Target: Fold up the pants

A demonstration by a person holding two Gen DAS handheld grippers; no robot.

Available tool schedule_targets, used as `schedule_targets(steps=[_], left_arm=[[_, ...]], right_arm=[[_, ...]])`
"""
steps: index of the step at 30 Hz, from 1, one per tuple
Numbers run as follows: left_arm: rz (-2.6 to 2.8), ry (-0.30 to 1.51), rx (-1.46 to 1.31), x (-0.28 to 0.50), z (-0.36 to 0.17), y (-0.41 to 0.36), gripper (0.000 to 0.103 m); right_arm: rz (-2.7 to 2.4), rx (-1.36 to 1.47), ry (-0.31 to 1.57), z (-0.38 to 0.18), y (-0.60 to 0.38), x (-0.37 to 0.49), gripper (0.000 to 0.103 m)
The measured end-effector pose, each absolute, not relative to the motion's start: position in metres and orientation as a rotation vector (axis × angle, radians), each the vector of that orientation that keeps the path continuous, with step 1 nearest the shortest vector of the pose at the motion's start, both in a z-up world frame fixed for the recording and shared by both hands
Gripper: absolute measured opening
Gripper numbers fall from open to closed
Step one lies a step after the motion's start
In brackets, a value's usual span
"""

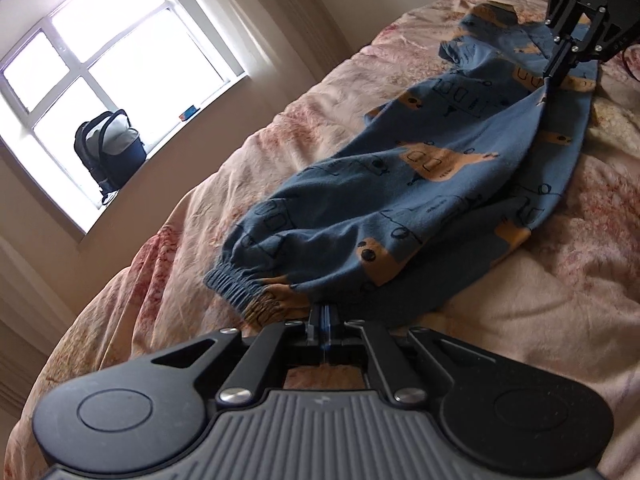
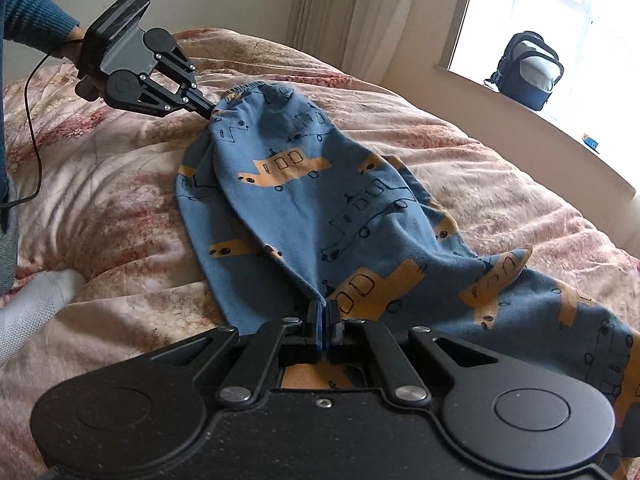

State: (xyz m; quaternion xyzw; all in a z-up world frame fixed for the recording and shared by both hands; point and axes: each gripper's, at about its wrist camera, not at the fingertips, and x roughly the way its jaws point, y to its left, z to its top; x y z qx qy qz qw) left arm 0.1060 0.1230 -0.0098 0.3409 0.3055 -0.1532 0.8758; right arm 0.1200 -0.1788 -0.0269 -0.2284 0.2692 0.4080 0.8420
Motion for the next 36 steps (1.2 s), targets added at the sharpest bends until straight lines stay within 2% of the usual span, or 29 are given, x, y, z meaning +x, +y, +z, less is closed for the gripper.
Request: schedule_targets(steps=[11, 20, 27, 31, 32, 33, 34, 35, 36], left_arm=[[-0.29, 0.67, 0.613, 0.109, 0.002, 0.128, 0.0], [-0.23, 0.738, 0.341, 0.116, 0.014, 0.146, 0.0], [-0.316, 0.722, 0.28, 0.121, 0.021, 0.113, 0.003], [-0.455, 0.726, 0.307, 0.126, 0.013, 0.075, 0.019], [-0.487, 0.728, 0.307, 0.129, 0.01, 0.064, 0.024], [-0.514, 0.731, 0.302, 0.132, 0.007, 0.054, 0.034], [-0.537, 0.733, 0.297, 0.134, 0.004, 0.045, 0.043], [-0.564, 0.727, 0.291, 0.137, 0.003, 0.033, 0.063], [-0.586, 0.714, 0.287, 0.138, 0.003, 0.022, 0.076]], right_arm=[[0.883, -0.499, 0.52, -0.01, -0.186, 0.098, 0.0], [0.9, -0.522, 0.53, -0.013, -0.184, 0.088, 0.0], [0.917, -0.562, 0.577, -0.034, -0.175, 0.079, 0.0], [0.879, -0.525, 0.584, -0.038, -0.175, 0.081, 0.003], [0.864, -0.503, 0.584, -0.036, -0.177, 0.081, 0.009], [0.844, -0.486, 0.579, -0.034, -0.179, 0.08, 0.018], [0.822, -0.462, 0.577, -0.031, -0.182, 0.079, 0.023], [0.795, -0.429, 0.579, -0.028, -0.186, 0.078, 0.034], [0.752, -0.388, 0.579, -0.023, -0.192, 0.078, 0.05]])
